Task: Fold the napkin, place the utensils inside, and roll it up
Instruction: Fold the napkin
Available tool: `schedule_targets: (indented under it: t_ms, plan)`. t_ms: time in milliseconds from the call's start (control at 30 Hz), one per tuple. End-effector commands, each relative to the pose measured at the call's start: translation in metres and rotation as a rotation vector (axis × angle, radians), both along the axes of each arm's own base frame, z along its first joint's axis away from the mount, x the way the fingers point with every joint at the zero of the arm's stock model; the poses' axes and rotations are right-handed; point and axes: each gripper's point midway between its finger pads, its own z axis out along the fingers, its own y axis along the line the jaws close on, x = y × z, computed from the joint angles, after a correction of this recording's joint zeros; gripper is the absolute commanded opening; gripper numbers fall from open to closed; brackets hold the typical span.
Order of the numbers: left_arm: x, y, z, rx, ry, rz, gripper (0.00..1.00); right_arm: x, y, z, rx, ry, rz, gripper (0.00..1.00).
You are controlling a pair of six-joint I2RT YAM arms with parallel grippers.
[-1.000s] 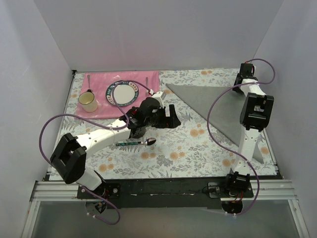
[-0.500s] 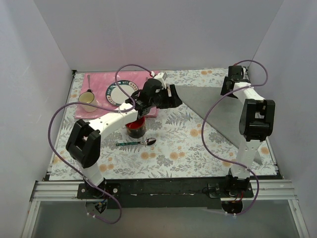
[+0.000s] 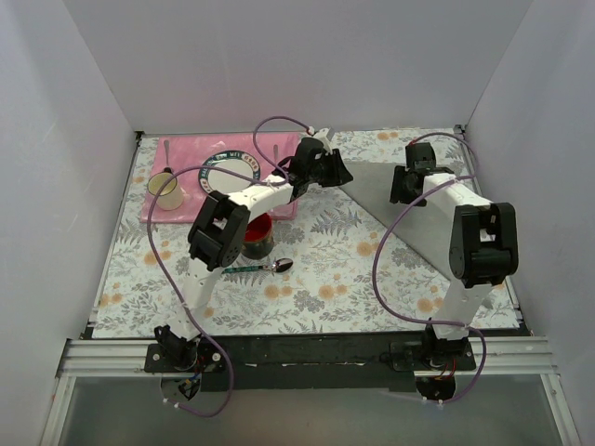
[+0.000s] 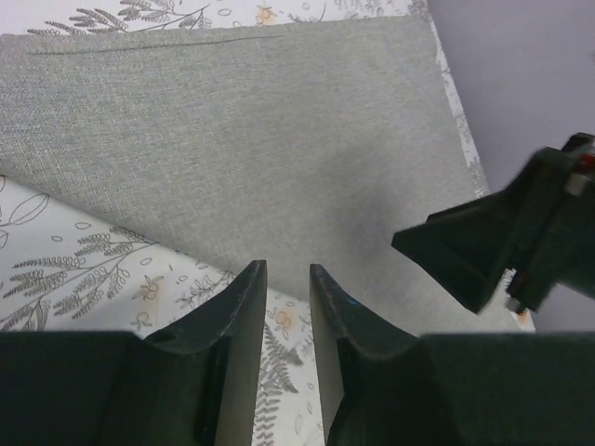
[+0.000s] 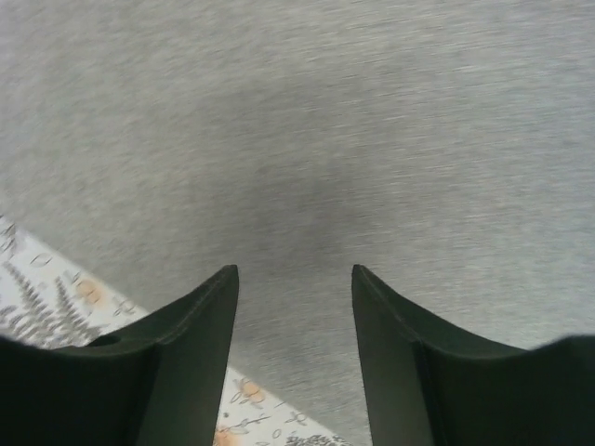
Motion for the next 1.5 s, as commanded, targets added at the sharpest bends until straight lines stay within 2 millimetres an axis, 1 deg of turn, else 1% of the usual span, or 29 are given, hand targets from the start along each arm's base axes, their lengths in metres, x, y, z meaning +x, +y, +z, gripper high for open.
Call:
schedule_targets:
  t_ms: [0, 33, 67, 100, 133, 200, 233, 300, 333, 367, 433, 467, 533, 567, 600, 733, 767, 800, 900, 933, 967, 1000, 1033, 1100, 1133, 1200, 1300, 1400, 1467]
  plan:
    - [0.031, -0.007, 0.02, -0.046, -0.123, -0.008, 0.24, 0.003, 0.033, 0.018, 0.124, -0.053, 0.099, 0.54]
    - [0.038, -0.004, 0.015, -0.039, -0.132, 0.001, 0.24, 0.0, 0.035, 0.015, 0.125, -0.043, 0.105, 0.53]
    - [0.046, -0.004, 0.019, -0.044, -0.146, 0.011, 0.24, -0.002, 0.035, 0.016, 0.126, -0.044, 0.107, 0.5]
    - [0.051, -0.003, 0.001, -0.029, -0.127, 0.017, 0.24, -0.003, 0.039, 0.02, 0.143, -0.056, 0.12, 0.5]
    - [0.058, 0.001, -0.001, -0.028, -0.127, 0.027, 0.24, -0.007, 0.041, 0.015, 0.153, -0.055, 0.13, 0.49]
    - [0.065, 0.006, -0.01, -0.016, -0.117, 0.044, 0.24, -0.011, 0.044, 0.018, 0.17, -0.067, 0.142, 0.46]
    - [0.071, 0.012, -0.021, -0.002, -0.105, 0.068, 0.24, -0.016, 0.044, 0.014, 0.175, -0.054, 0.145, 0.45]
    - [0.075, 0.017, -0.03, 0.0, -0.1, 0.083, 0.25, -0.02, 0.044, 0.009, 0.175, -0.051, 0.141, 0.43]
    - [0.081, 0.023, -0.036, 0.008, -0.094, 0.103, 0.25, -0.024, 0.048, 0.007, 0.199, -0.044, 0.147, 0.42]
    - [0.082, 0.025, -0.04, 0.013, -0.089, 0.109, 0.25, -0.033, 0.045, -0.003, 0.197, -0.019, 0.132, 0.41]
    - [0.087, 0.033, -0.052, 0.019, -0.072, 0.13, 0.26, -0.042, 0.036, -0.012, 0.17, -0.001, 0.074, 0.41]
    - [0.09, 0.035, -0.055, 0.016, -0.081, 0.135, 0.27, -0.051, 0.032, -0.017, 0.157, 0.005, 0.056, 0.41]
    - [0.095, 0.039, -0.063, 0.029, -0.087, 0.147, 0.27, -0.06, 0.022, -0.023, 0.124, 0.011, 0.013, 0.41]
    - [0.095, 0.039, -0.074, 0.044, -0.081, 0.143, 0.27, -0.063, 0.019, -0.021, 0.121, -0.001, 0.004, 0.41]
    - [0.096, 0.04, -0.077, 0.054, -0.083, 0.14, 0.28, -0.072, 0.015, -0.027, 0.11, 0.017, -0.006, 0.41]
    - [0.095, 0.039, -0.072, 0.058, -0.085, 0.124, 0.28, -0.084, 0.004, -0.022, 0.072, 0.01, -0.035, 0.41]
    - [0.095, 0.04, -0.07, 0.054, -0.086, 0.123, 0.28, -0.085, 0.003, -0.014, 0.068, -0.006, -0.038, 0.42]
    - [0.094, 0.038, -0.059, 0.043, -0.099, 0.115, 0.28, -0.085, -0.001, -0.01, 0.051, -0.011, -0.053, 0.42]
    - [0.092, 0.034, -0.04, 0.009, -0.108, 0.104, 0.29, -0.092, -0.019, 0.002, 0.022, -0.024, -0.115, 0.43]
    - [0.091, 0.032, -0.033, -0.001, -0.114, 0.101, 0.29, -0.1, -0.031, 0.0, 0.018, -0.011, -0.156, 0.44]
    - [0.09, 0.03, -0.028, -0.01, -0.118, 0.102, 0.29, -0.103, -0.036, 0.004, 0.022, -0.029, -0.176, 0.44]
    - [0.088, 0.026, -0.023, -0.019, -0.12, 0.095, 0.29, -0.108, -0.046, 0.003, 0.017, -0.031, -0.216, 0.44]
    - [0.084, 0.02, -0.015, -0.03, -0.127, 0.082, 0.29, -0.119, -0.058, -0.004, 0.011, -0.013, -0.257, 0.44]
    - [0.078, 0.013, -0.008, -0.037, -0.136, 0.068, 0.29, -0.132, -0.071, -0.007, 0.008, 0.002, -0.313, 0.44]
    - [0.07, 0.004, -0.003, -0.042, -0.14, 0.053, 0.29, -0.14, -0.082, -0.012, 0.01, 0.016, -0.358, 0.43]
    - [0.058, -0.006, -0.004, -0.048, -0.124, 0.033, 0.29, -0.159, -0.094, -0.024, -0.007, 0.056, -0.42, 0.43]
    - [0.028, -0.034, -0.003, -0.044, -0.124, -0.028, 0.29, -0.184, -0.112, -0.036, -0.011, 0.094, -0.533, 0.41]
    - [0.009, -0.045, -0.017, -0.025, -0.111, -0.057, 0.29, -0.195, -0.112, -0.044, 0.051, 0.094, -0.575, 0.4]
    - [0.005, -0.048, -0.025, -0.016, -0.094, -0.065, 0.29, -0.197, -0.113, -0.042, 0.063, 0.086, -0.605, 0.4]
